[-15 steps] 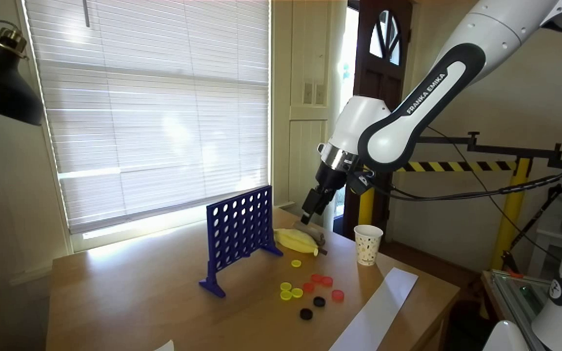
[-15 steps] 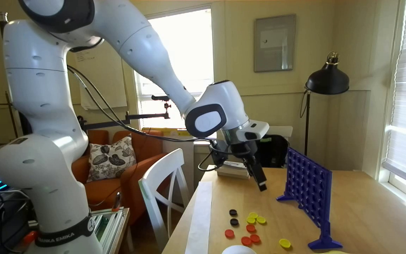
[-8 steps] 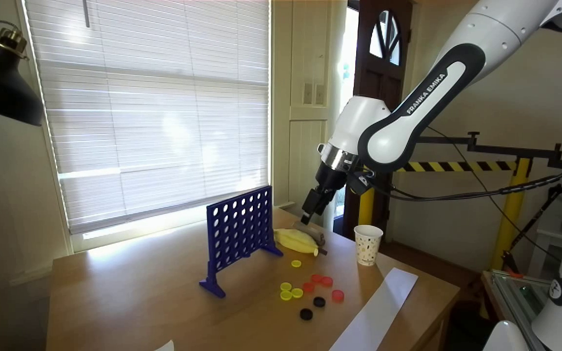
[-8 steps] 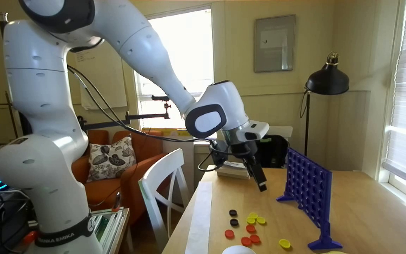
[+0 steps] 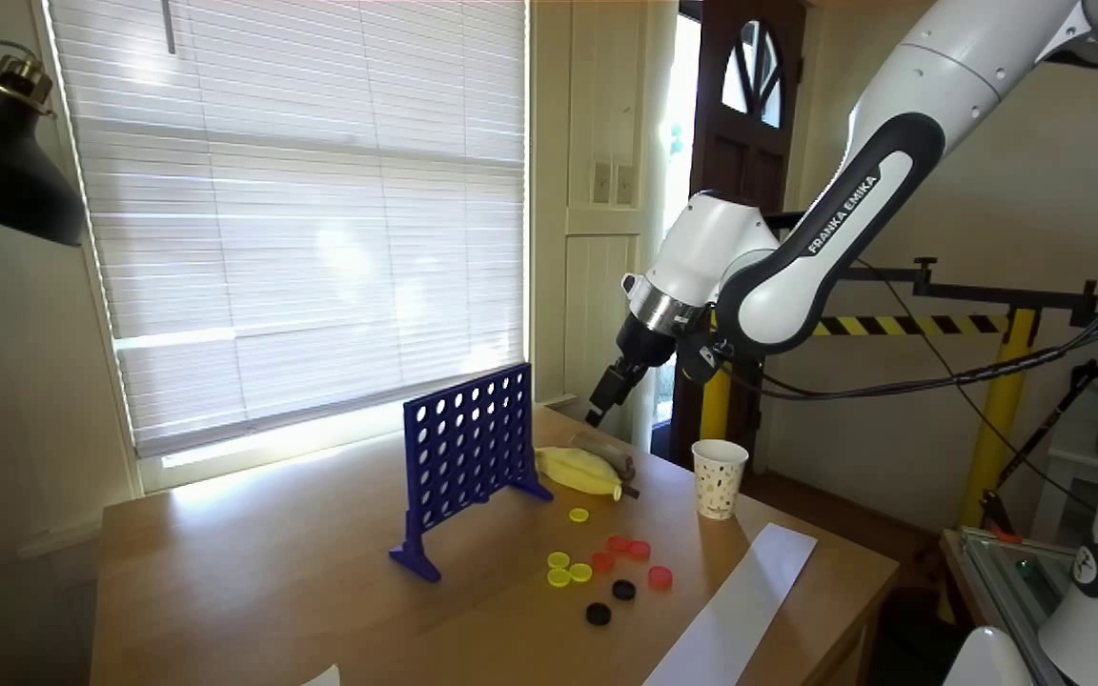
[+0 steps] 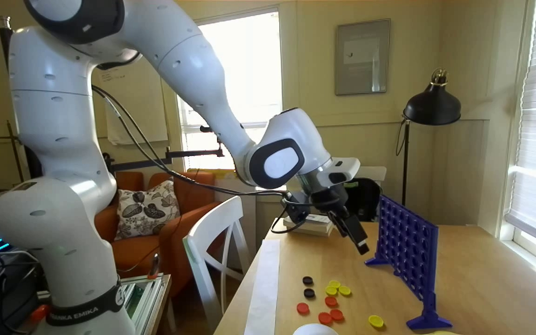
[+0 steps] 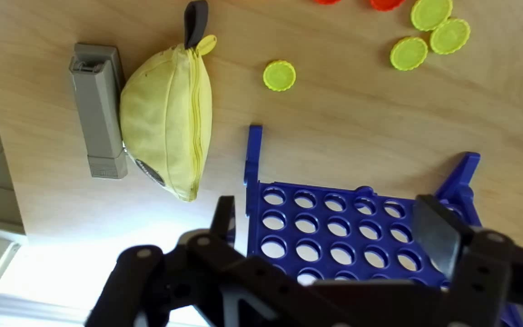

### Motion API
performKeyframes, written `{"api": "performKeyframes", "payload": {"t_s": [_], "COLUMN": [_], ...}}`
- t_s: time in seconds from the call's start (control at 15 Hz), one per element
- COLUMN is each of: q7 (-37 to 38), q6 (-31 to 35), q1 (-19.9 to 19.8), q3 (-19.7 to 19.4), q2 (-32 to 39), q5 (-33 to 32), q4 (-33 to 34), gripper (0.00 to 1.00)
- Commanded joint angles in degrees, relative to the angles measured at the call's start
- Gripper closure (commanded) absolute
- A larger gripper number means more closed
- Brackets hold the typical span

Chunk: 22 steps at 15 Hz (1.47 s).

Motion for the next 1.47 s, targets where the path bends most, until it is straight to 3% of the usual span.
{"api": "performKeyframes", "payload": {"t_s": [0.0, 0.2, 0.67, 1.0, 1.4], "q7": [3.2, 0.9, 1.5, -1.7, -5.8], "q6": [1.5, -0.6, -3.2, -4.9, -3.9], "q1": [0.3, -0.4, -0.1, 0.6, -0.7], "q3": [-1.3, 0.0, -2.4, -3.1, -1.1], "q2": [2.8, 5.1, 11.0, 16.2, 21.4], "q5": [-2.2, 2.4, 0.7, 3.8, 7.3], "q4": [0.9, 1.9, 6.1, 10.1, 13.8], "gripper": [0.0, 0.0, 0.0, 0.0, 0.0]}}
